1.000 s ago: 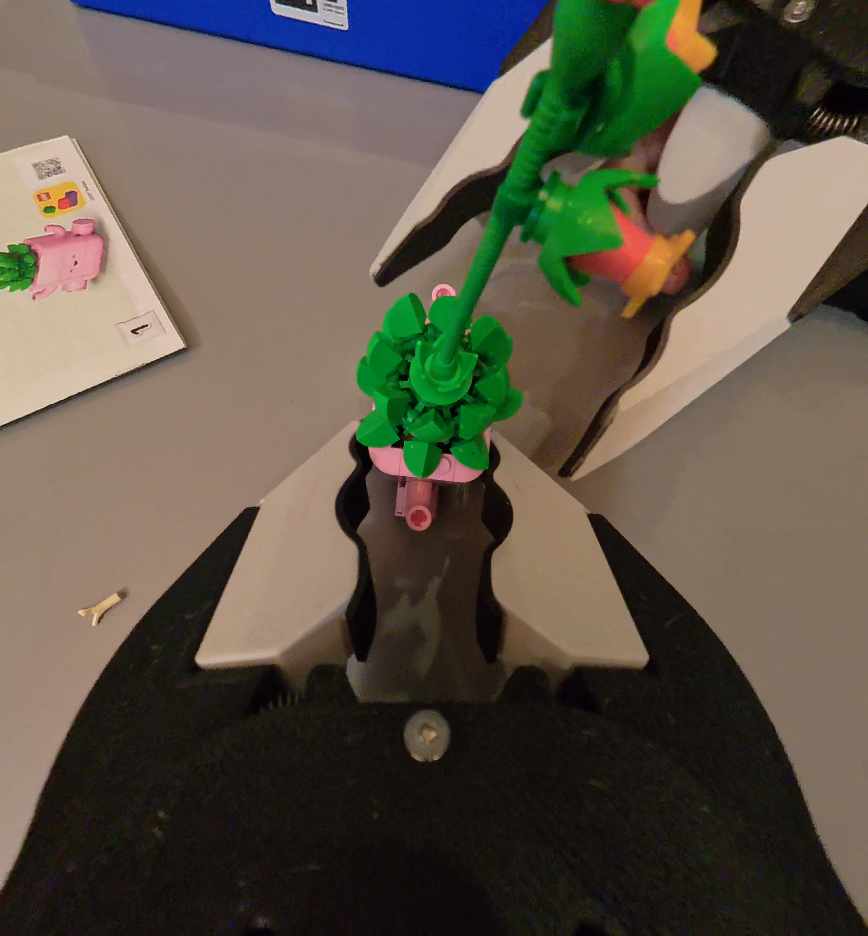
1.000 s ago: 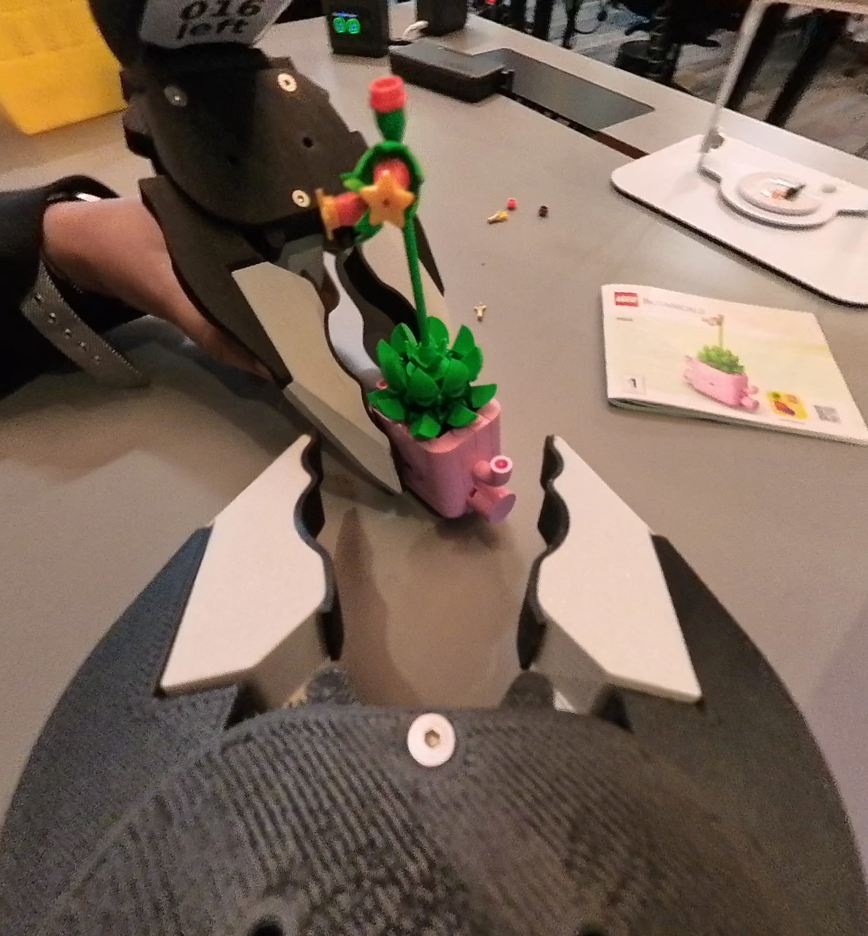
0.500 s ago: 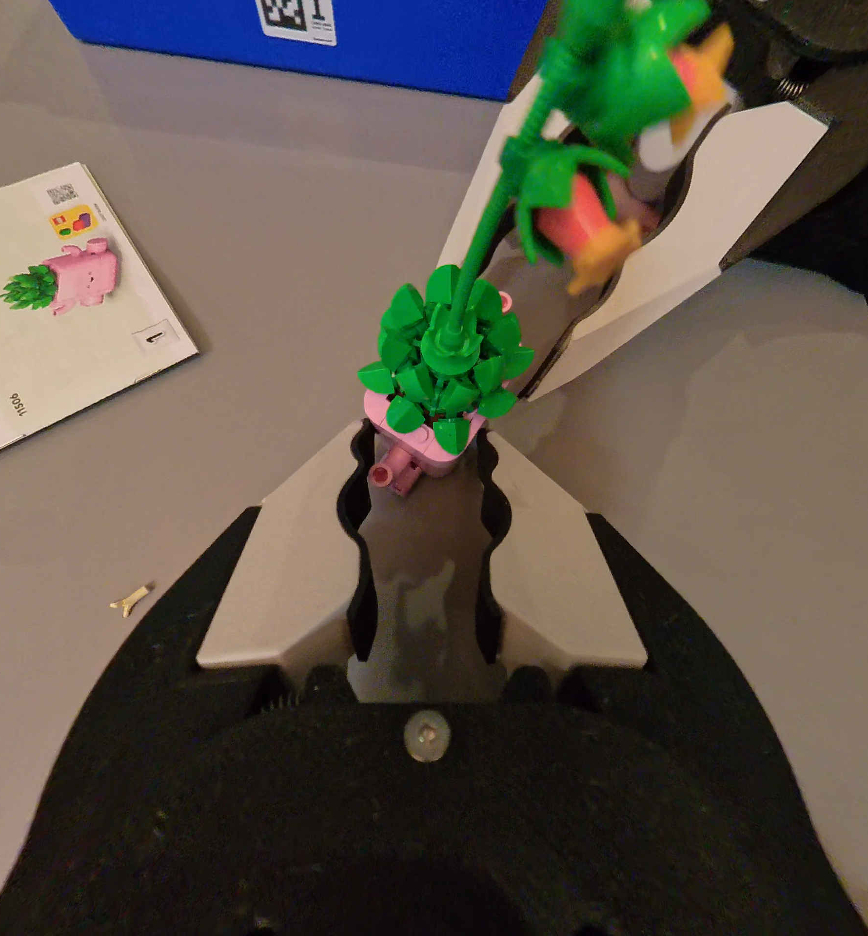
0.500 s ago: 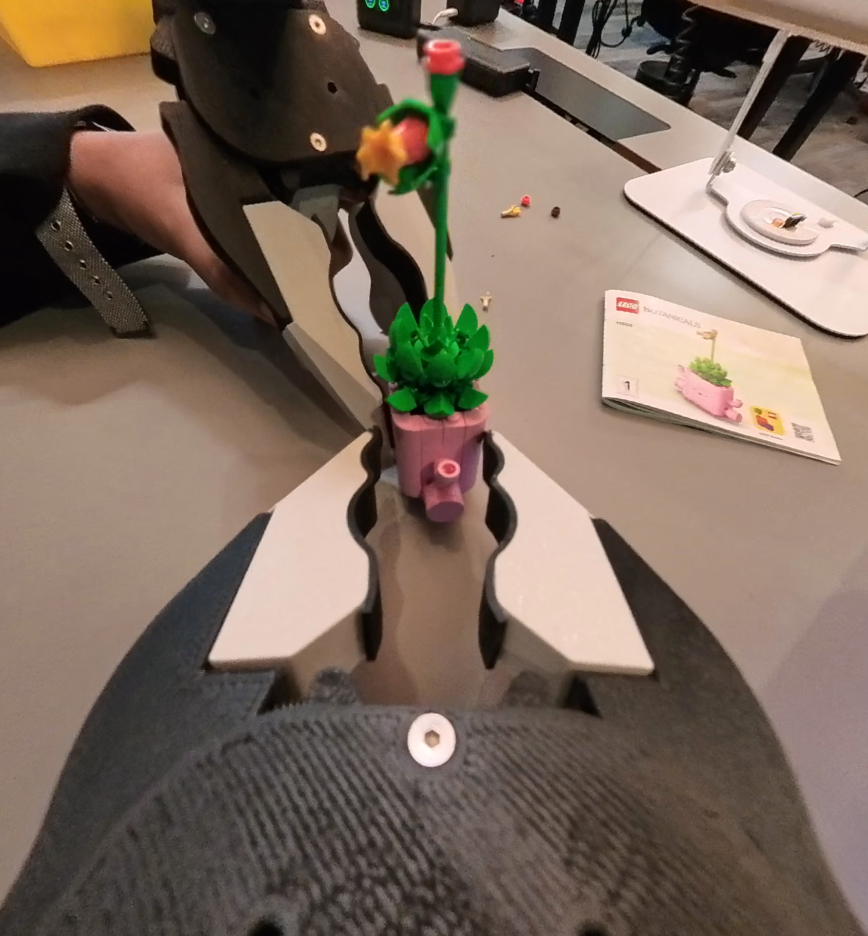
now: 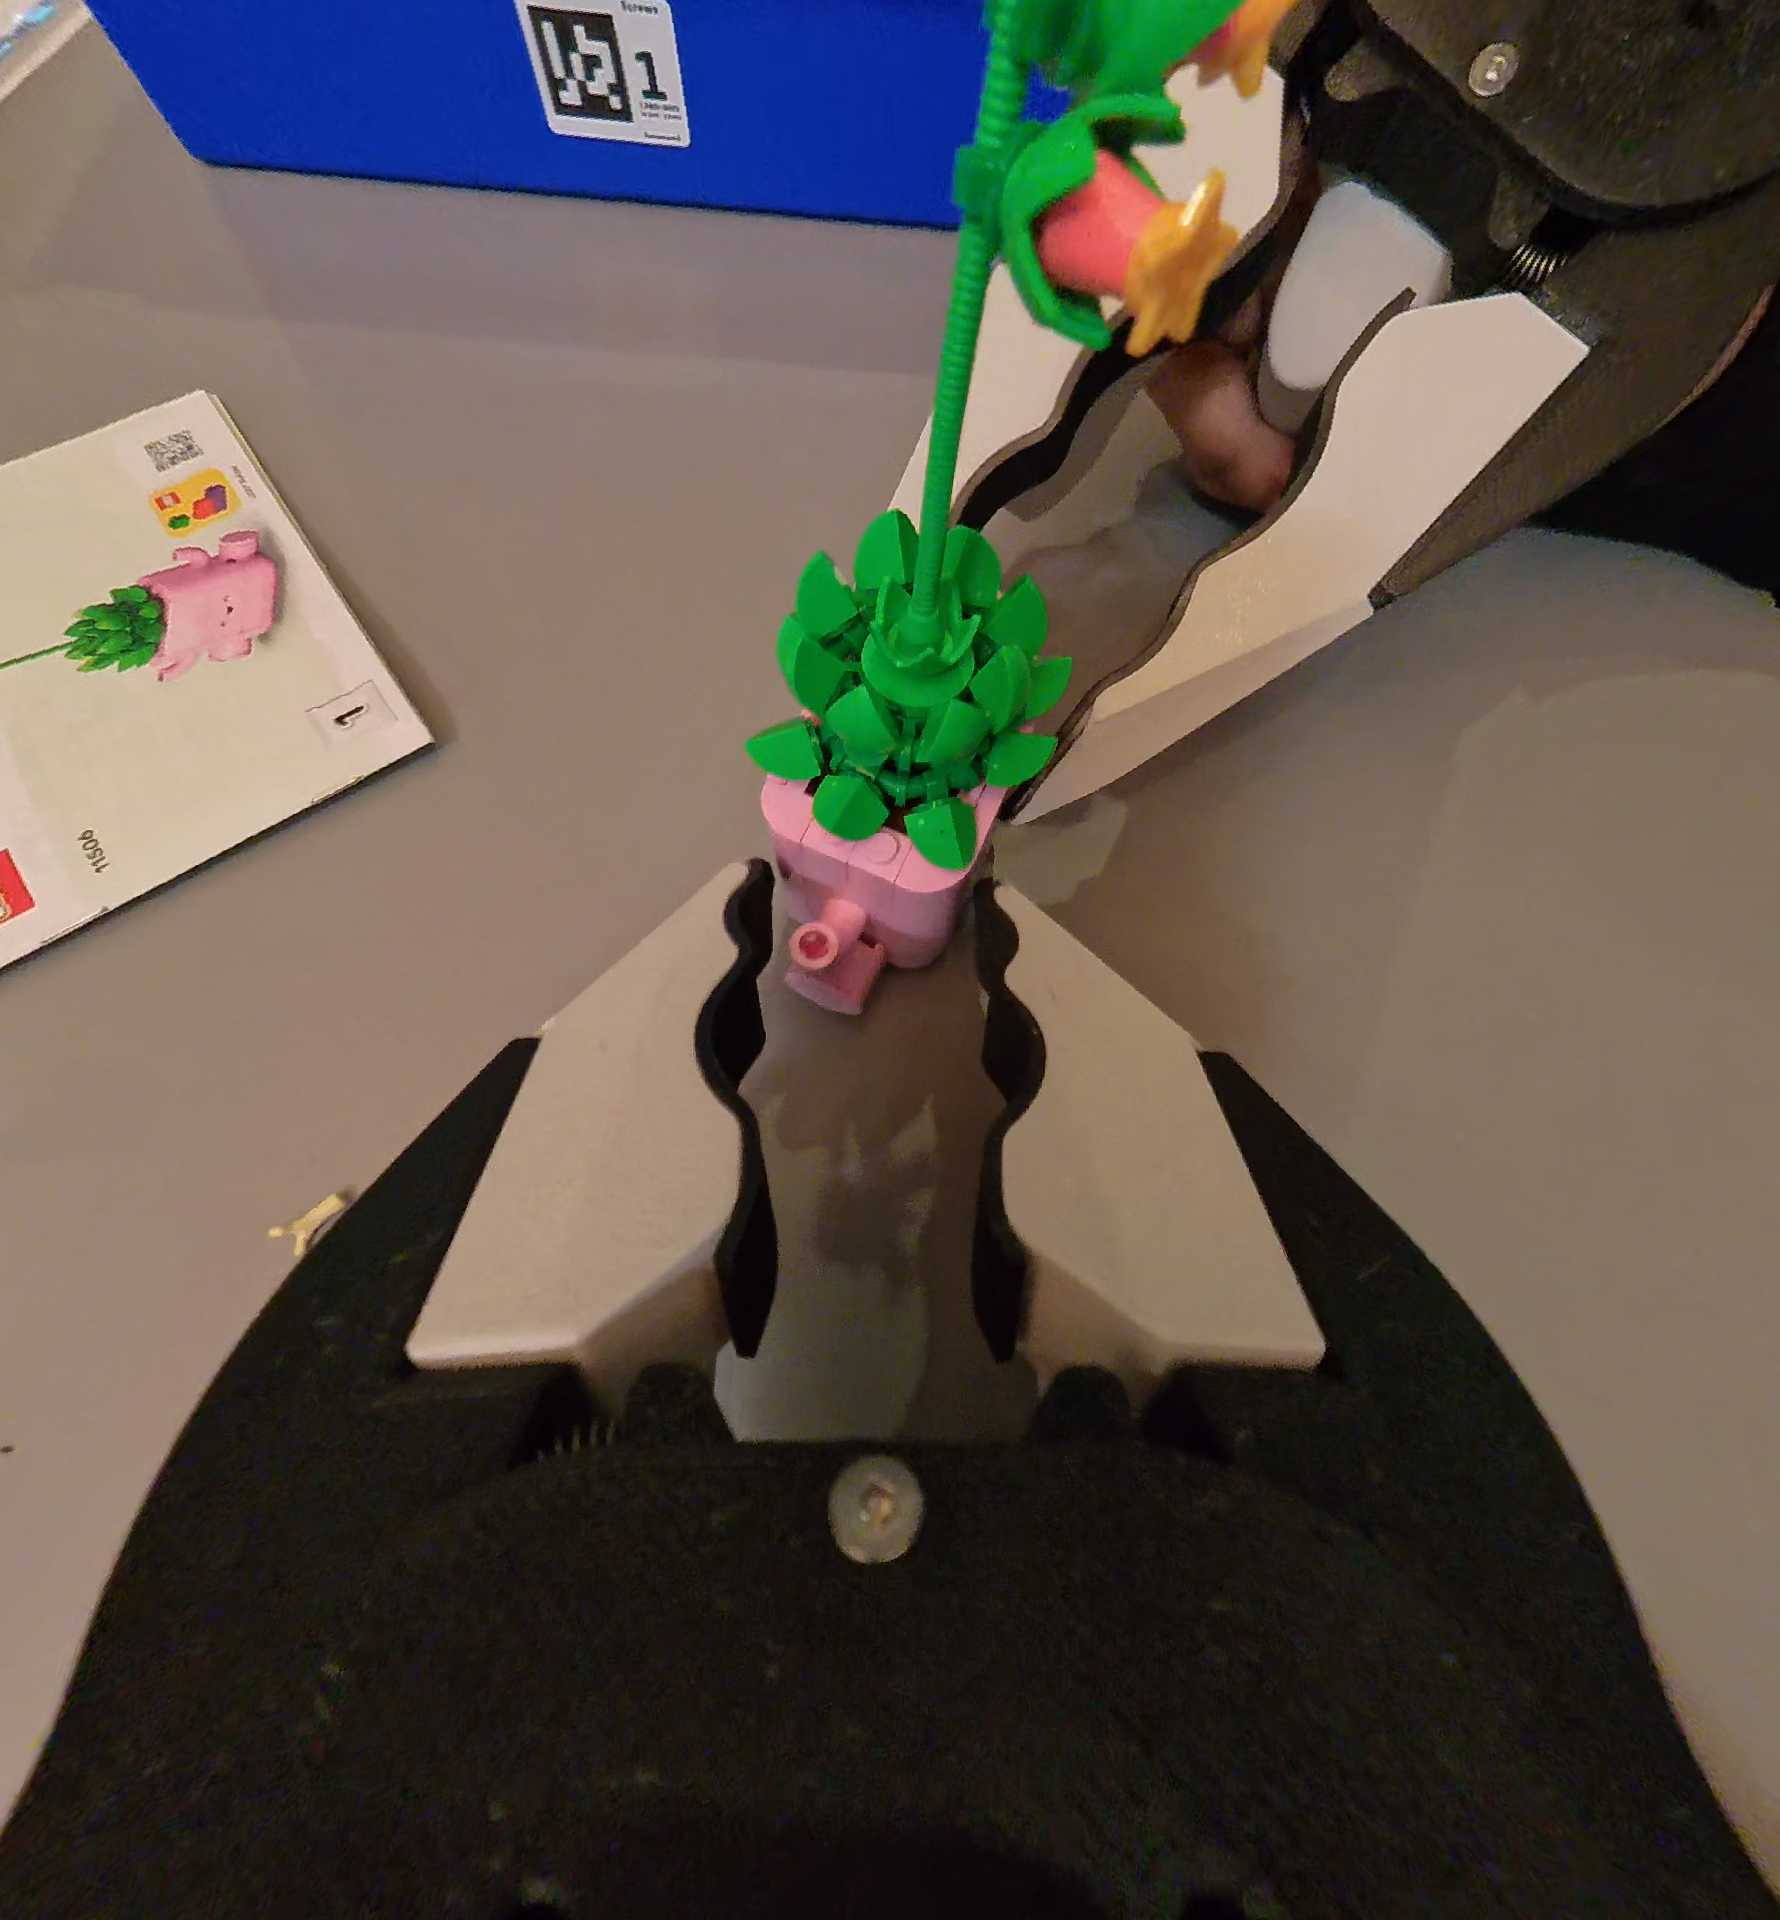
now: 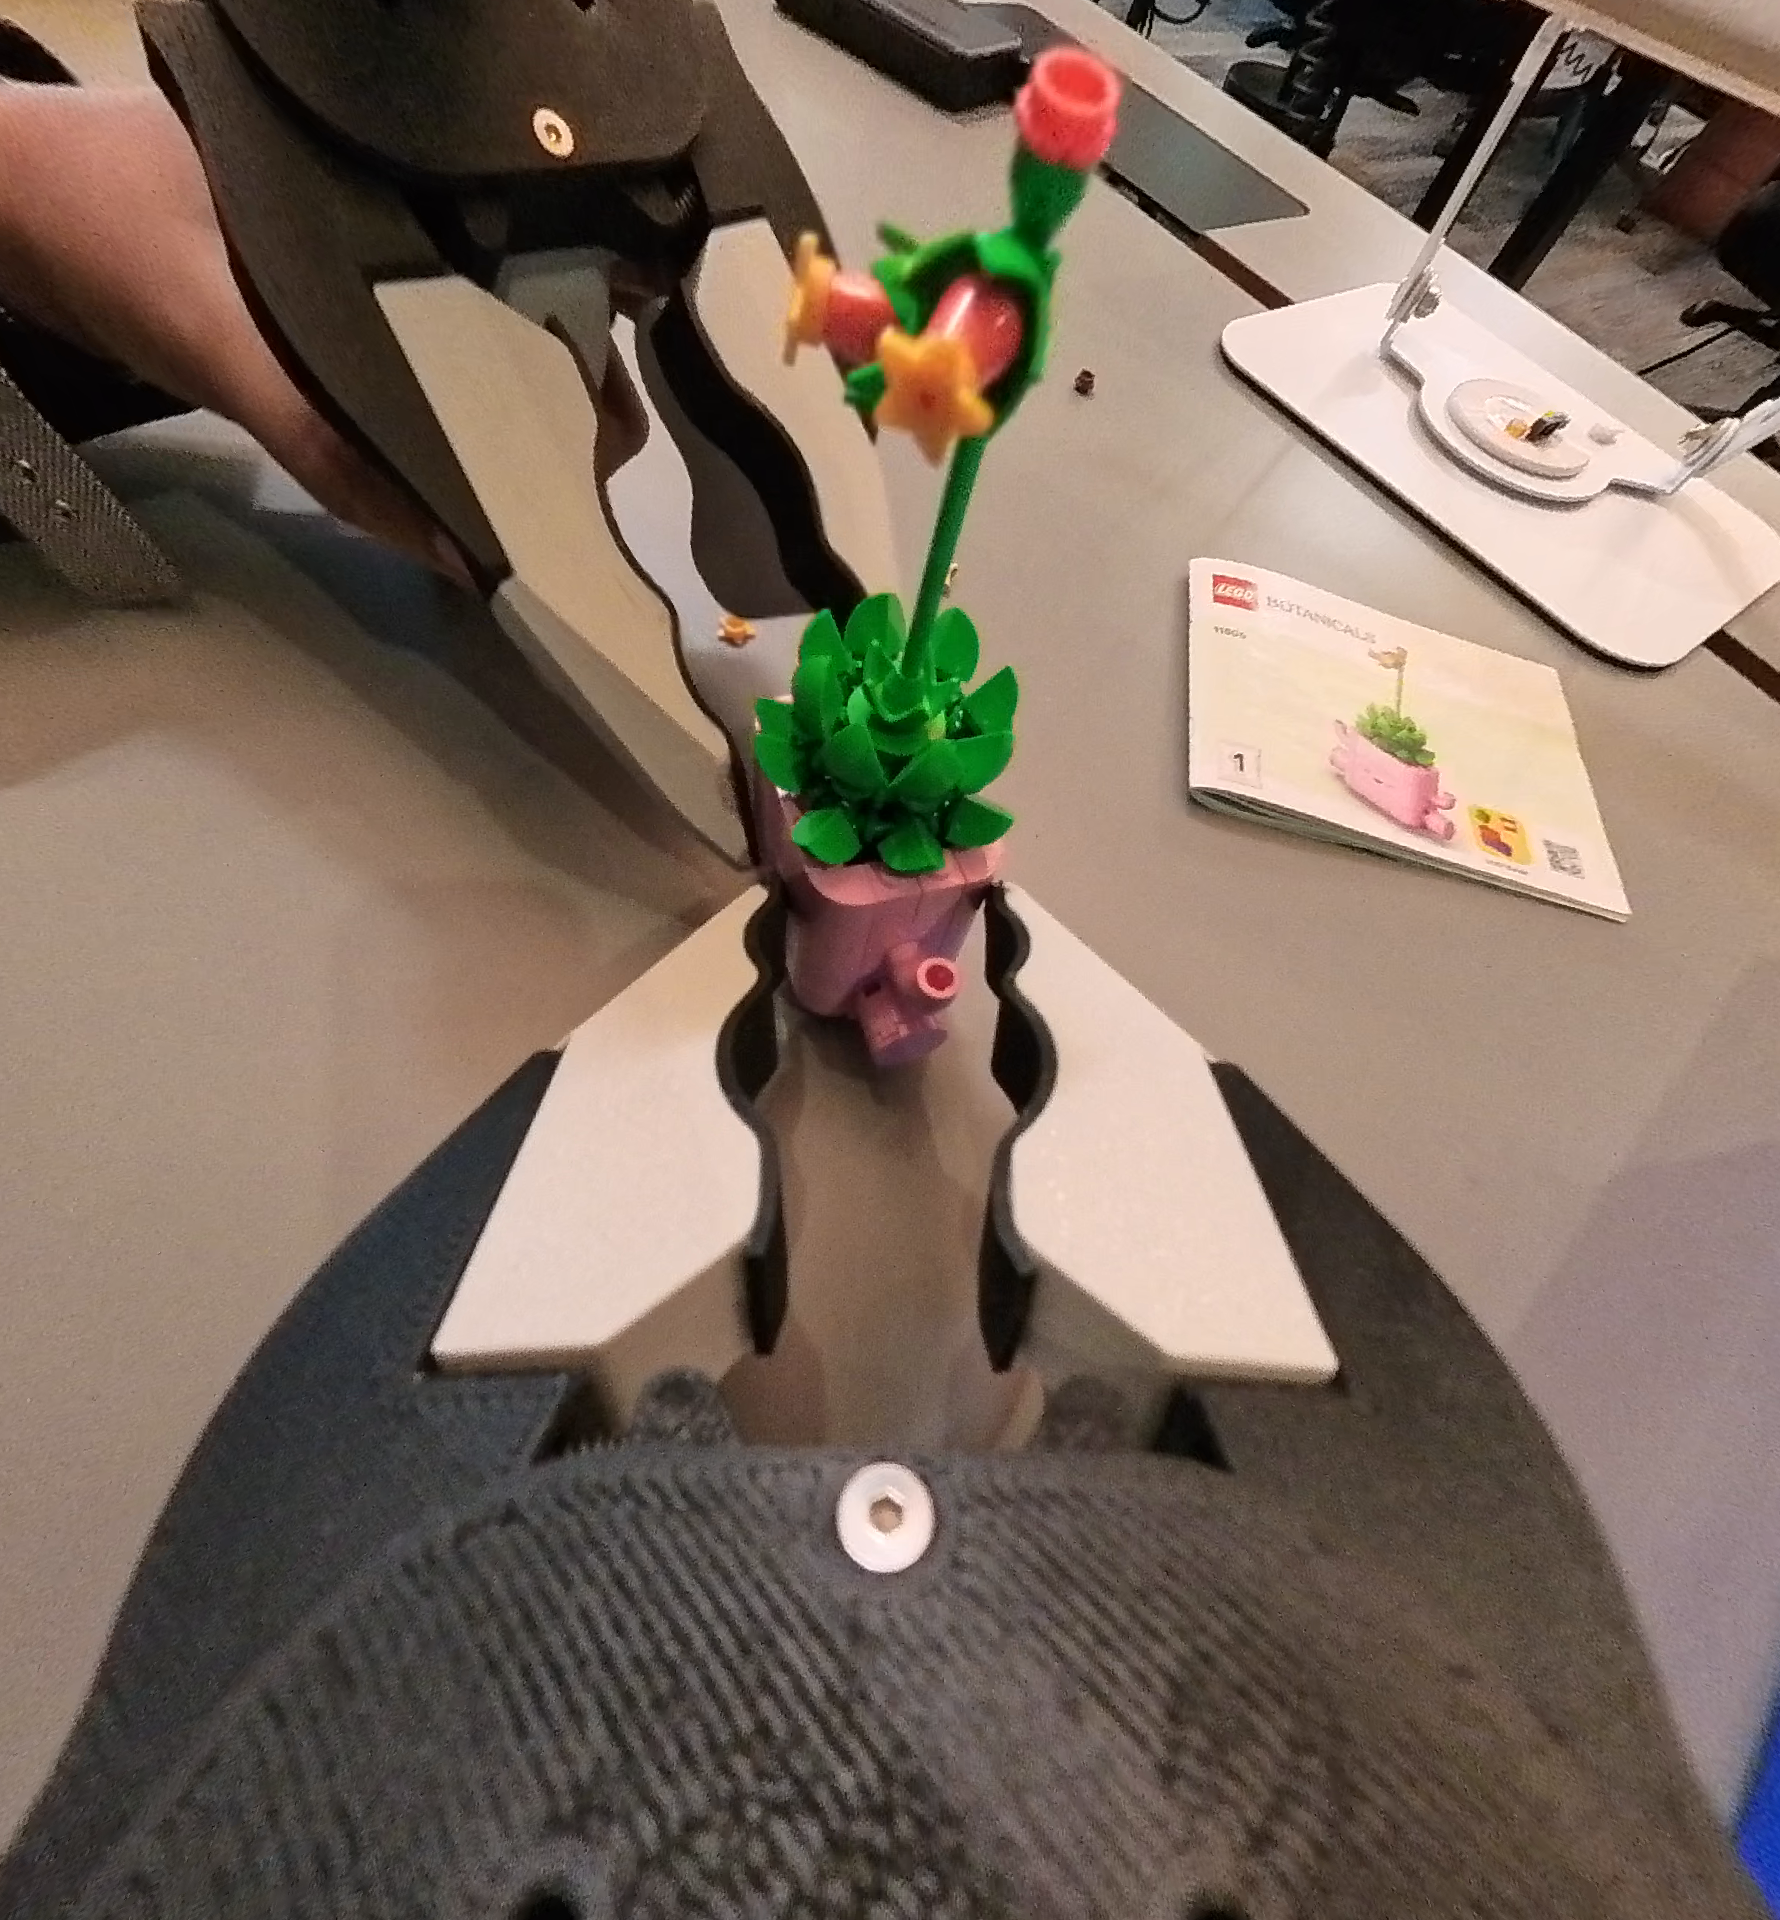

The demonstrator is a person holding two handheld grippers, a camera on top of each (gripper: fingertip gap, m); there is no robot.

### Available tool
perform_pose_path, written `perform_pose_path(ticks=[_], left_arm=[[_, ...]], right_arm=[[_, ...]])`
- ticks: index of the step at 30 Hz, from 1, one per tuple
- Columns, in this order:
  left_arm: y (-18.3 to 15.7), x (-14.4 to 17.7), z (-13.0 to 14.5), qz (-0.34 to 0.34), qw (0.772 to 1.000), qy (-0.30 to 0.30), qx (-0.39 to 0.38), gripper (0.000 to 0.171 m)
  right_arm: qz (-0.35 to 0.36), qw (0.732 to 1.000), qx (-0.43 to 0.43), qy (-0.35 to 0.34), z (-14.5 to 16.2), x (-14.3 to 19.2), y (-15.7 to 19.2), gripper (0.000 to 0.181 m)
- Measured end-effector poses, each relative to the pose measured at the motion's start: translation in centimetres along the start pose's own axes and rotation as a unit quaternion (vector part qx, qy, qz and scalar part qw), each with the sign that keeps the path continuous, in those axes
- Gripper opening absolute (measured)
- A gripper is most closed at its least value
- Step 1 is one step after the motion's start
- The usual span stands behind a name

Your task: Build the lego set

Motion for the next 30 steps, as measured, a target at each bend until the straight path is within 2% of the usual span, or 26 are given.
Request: perform_pose_path(ticks=[3,11,18,30], left_arm=[[0.2,0.8,0.0,0.002,1.0,-0.009,-0.002,0.039],[-0.6,2.7,-1.1,0.026,0.996,-0.082,-0.035,0.038],[-0.8,2.2,-1.0,0.013,0.996,-0.07,-0.047,0.038],[-0.5,1.8,-0.7,0.003,0.997,-0.063,-0.04,0.04]], right_arm=[[0.0,1.0,0.0,0.0,0.0,0.0,0.0,0.037],[-0.002,1.0,-0.001,0.008,0.0,-0.2,0.0,0.037],[0.007,1.0,0.015,0.025,0.1,-0.5,0.3,0.038],[0.003,1.0,0.001,0.012,0.1,-0.3,0.0,0.041]])
Point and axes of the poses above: each gripper's, where its closed fingertips meet, x back along the fingers, z out of its underside, y = z × x across the jaws, the point moved 9 cm from there along x, back along the fingers, and after that the axes turned 5 degrees about x, right-handed, at the moved point
